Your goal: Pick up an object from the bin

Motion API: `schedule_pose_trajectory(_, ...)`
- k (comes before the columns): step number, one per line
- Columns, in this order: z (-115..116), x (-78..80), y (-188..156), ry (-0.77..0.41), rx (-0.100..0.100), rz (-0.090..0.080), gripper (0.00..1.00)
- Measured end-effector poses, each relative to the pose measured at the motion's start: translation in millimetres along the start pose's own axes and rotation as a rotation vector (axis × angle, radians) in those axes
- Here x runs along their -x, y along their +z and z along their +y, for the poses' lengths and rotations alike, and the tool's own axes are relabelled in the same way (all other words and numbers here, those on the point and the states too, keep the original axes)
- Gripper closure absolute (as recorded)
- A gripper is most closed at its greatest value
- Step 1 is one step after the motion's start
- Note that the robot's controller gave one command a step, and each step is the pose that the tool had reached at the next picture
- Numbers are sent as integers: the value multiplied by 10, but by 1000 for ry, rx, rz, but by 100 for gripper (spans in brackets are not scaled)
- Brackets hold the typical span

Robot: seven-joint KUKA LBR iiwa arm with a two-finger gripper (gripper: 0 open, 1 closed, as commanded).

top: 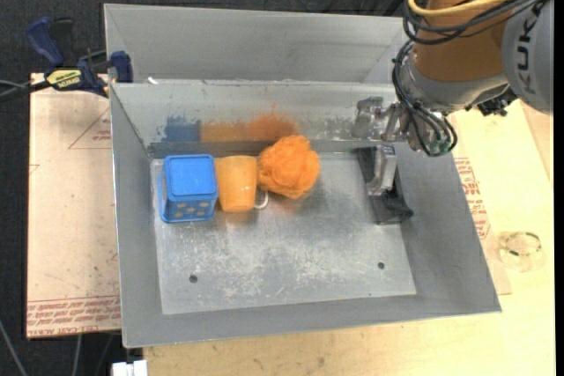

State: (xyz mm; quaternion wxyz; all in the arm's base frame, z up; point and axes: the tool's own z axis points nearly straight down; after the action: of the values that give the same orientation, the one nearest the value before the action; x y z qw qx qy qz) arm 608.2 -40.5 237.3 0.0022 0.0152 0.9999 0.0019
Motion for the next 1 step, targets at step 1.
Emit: schedule_pose_trajectory(1, 108, 72, 17, -10, -4, -6, 0)
